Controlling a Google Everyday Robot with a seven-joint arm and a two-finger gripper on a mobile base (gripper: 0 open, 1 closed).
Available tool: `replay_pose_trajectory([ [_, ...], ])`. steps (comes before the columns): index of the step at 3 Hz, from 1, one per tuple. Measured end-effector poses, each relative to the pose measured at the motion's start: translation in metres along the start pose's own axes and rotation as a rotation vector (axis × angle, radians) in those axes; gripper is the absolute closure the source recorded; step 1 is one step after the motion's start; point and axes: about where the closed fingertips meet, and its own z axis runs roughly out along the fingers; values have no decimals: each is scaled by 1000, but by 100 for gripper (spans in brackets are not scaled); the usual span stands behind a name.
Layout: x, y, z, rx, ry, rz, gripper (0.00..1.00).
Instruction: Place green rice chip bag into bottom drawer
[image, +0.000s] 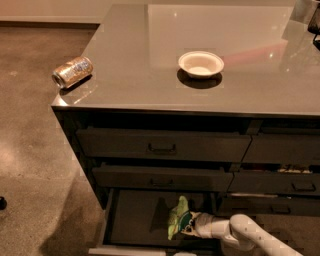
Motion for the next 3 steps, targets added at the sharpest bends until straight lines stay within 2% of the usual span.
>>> replay_pose_trajectory([
  [1,10,-5,10,3,30,36,59],
  [3,7,-3,14,-2,24,36,12],
])
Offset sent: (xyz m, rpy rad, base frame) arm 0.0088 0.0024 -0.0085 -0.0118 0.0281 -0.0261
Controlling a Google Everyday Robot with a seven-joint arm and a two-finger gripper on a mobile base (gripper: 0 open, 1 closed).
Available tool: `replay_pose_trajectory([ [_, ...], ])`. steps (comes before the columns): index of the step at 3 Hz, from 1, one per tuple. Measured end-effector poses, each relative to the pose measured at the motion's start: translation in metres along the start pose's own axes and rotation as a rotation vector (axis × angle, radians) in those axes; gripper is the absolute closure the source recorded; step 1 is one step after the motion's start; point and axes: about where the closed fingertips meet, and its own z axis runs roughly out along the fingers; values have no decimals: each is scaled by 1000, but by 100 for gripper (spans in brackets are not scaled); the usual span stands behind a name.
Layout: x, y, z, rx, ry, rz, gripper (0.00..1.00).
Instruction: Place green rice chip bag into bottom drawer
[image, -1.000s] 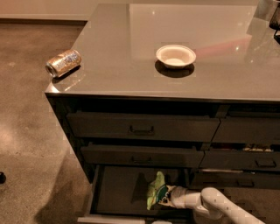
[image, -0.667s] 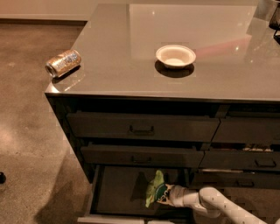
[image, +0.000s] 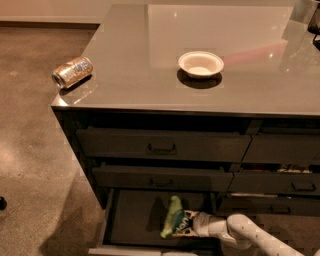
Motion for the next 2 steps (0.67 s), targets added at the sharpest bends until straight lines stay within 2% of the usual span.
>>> replay_pose_trajectory([
  [1,-1,1,2,-2,-2,0,0],
  [2,-1,1,2,-2,-2,0,0],
])
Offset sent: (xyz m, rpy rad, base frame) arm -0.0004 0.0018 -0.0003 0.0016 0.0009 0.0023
